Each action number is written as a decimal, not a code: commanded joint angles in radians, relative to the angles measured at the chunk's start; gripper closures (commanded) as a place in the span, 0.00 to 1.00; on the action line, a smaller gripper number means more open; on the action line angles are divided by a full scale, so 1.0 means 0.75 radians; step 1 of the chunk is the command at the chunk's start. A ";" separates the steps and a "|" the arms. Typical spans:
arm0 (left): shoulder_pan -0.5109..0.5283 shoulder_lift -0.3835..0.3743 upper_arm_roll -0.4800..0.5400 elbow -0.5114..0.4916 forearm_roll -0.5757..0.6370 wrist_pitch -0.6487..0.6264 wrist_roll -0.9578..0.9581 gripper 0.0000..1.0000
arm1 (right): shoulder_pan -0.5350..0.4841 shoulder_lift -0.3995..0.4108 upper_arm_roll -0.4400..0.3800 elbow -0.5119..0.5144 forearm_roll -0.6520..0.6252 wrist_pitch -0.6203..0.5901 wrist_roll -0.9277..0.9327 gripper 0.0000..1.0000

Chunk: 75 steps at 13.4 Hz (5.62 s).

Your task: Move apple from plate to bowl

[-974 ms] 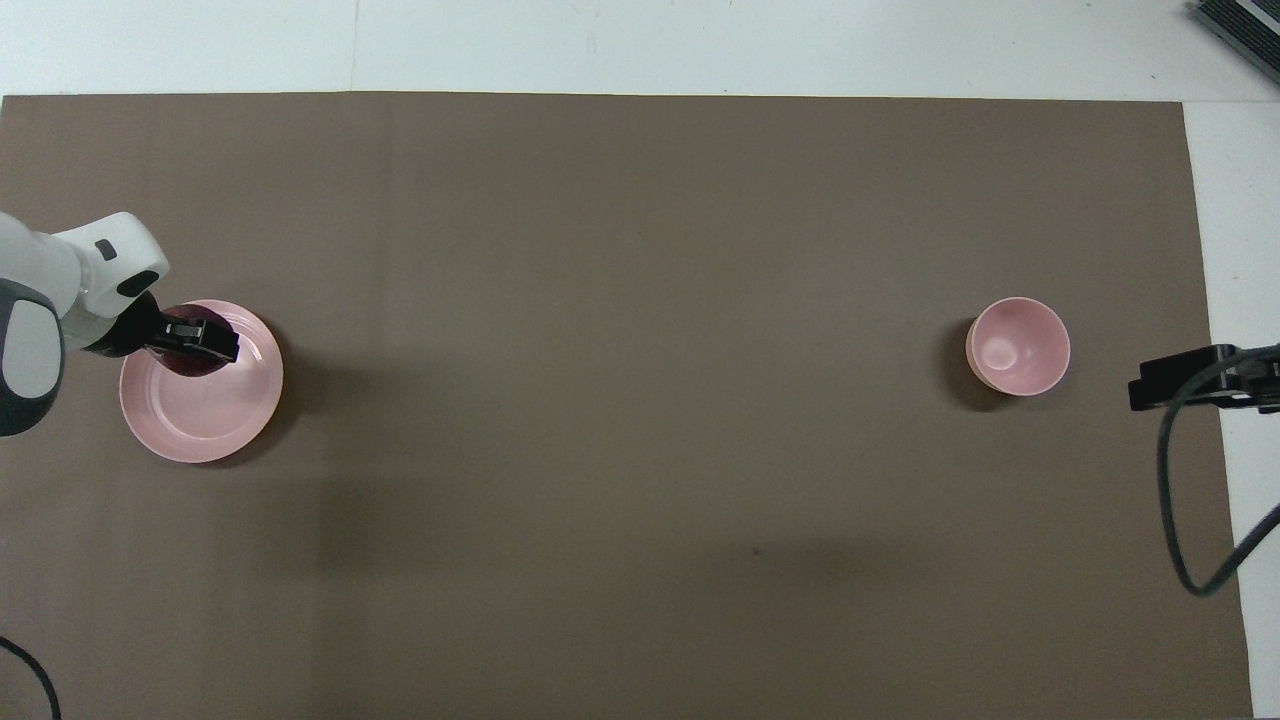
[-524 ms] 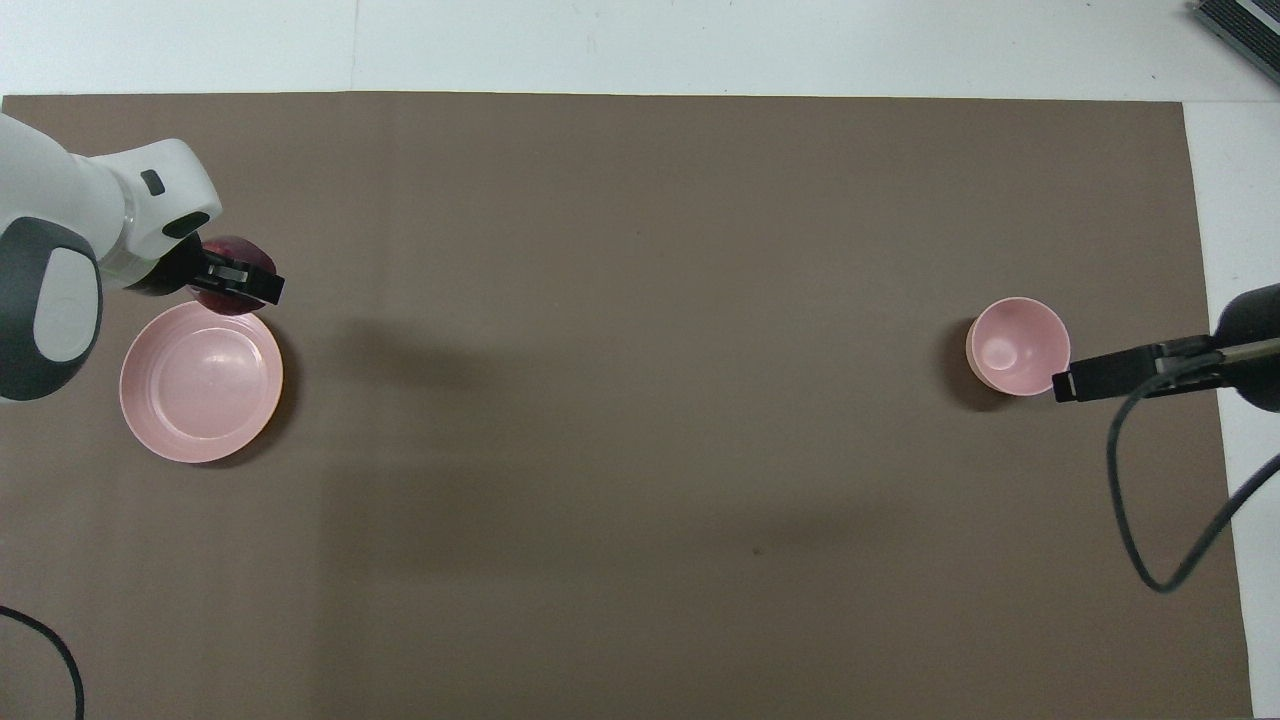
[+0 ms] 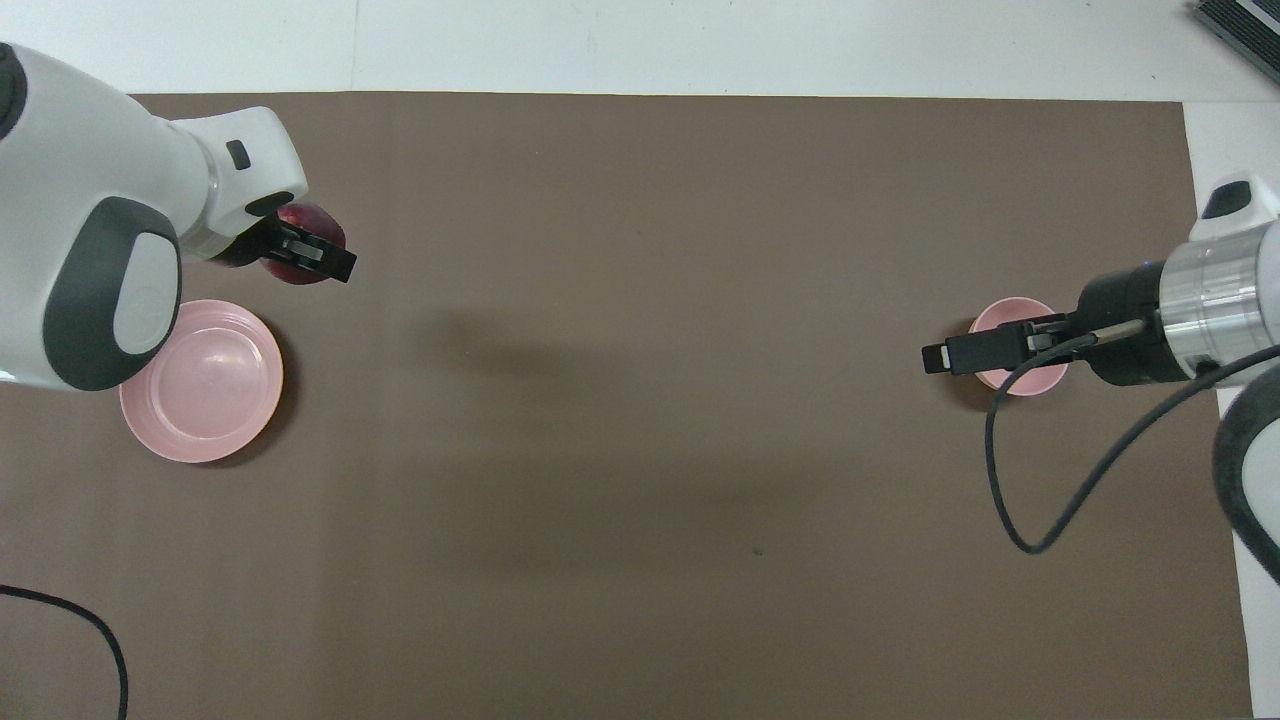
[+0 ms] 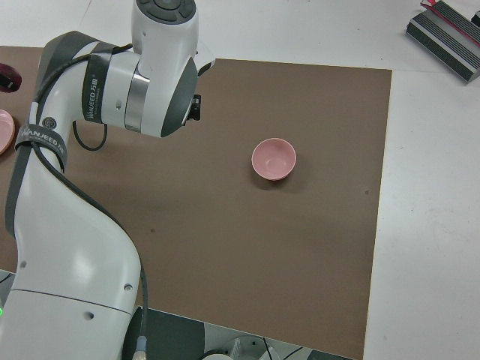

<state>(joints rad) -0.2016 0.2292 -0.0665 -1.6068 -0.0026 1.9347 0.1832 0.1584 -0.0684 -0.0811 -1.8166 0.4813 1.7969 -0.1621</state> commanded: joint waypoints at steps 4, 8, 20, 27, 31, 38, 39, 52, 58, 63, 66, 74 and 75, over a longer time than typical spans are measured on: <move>-0.128 0.020 -0.026 0.052 -0.344 -0.076 -0.199 1.00 | 0.069 0.005 0.002 -0.044 0.244 0.138 -0.003 0.00; -0.150 0.034 -0.061 0.099 -0.515 -0.094 -0.371 1.00 | 0.067 -0.007 0.002 -0.067 0.374 0.157 -0.003 0.00; -0.153 0.026 -0.144 0.083 -1.250 -0.215 -1.330 1.00 | 0.087 0.034 0.002 -0.183 0.680 0.271 -0.329 0.00; -0.181 0.083 -0.175 0.032 -1.596 -0.079 -1.639 1.00 | 0.073 0.034 0.002 -0.190 0.904 0.222 -0.310 0.00; -0.214 0.103 -0.193 0.032 -1.741 -0.017 -1.639 1.00 | 0.063 -0.025 0.002 -0.288 1.062 0.186 -0.318 0.00; -0.214 0.103 -0.230 0.030 -1.819 0.087 -1.647 1.00 | 0.061 -0.050 -0.002 -0.323 1.044 0.136 -0.330 0.00; -0.216 0.105 -0.236 0.030 -1.819 0.112 -1.647 1.00 | 0.047 -0.050 -0.002 -0.323 1.044 0.134 -0.330 0.00; -0.220 0.101 -0.275 0.034 -1.796 0.153 -1.643 0.00 | 0.053 -0.036 -0.002 -0.306 0.993 0.128 -0.250 1.00; -0.200 0.083 -0.261 0.046 -1.290 0.130 -1.633 0.00 | 0.022 -0.019 -0.004 -0.290 0.872 0.124 -0.277 1.00; -0.087 0.069 -0.261 0.046 -1.058 0.141 -1.631 0.00 | -0.062 0.054 -0.006 -0.198 0.457 0.116 -0.391 1.00; -0.024 0.069 -0.259 0.038 -0.959 0.128 -1.639 0.00 | -0.109 0.085 -0.008 -0.192 0.253 0.124 -0.493 1.00; 0.142 0.071 -0.261 0.036 -0.459 0.035 -1.153 0.00 | -0.113 0.212 -0.009 -0.145 -0.551 0.305 -0.602 1.00; 0.156 0.067 -0.261 0.036 -0.349 0.030 -1.065 0.00 | -0.101 0.240 -0.009 -0.145 -0.706 0.355 -0.600 1.00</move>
<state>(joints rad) -0.1118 0.3011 -0.2555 -1.5625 -0.3572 1.9839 -0.7177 0.0816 0.0647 -0.0922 -1.9492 0.0834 2.0151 -0.5795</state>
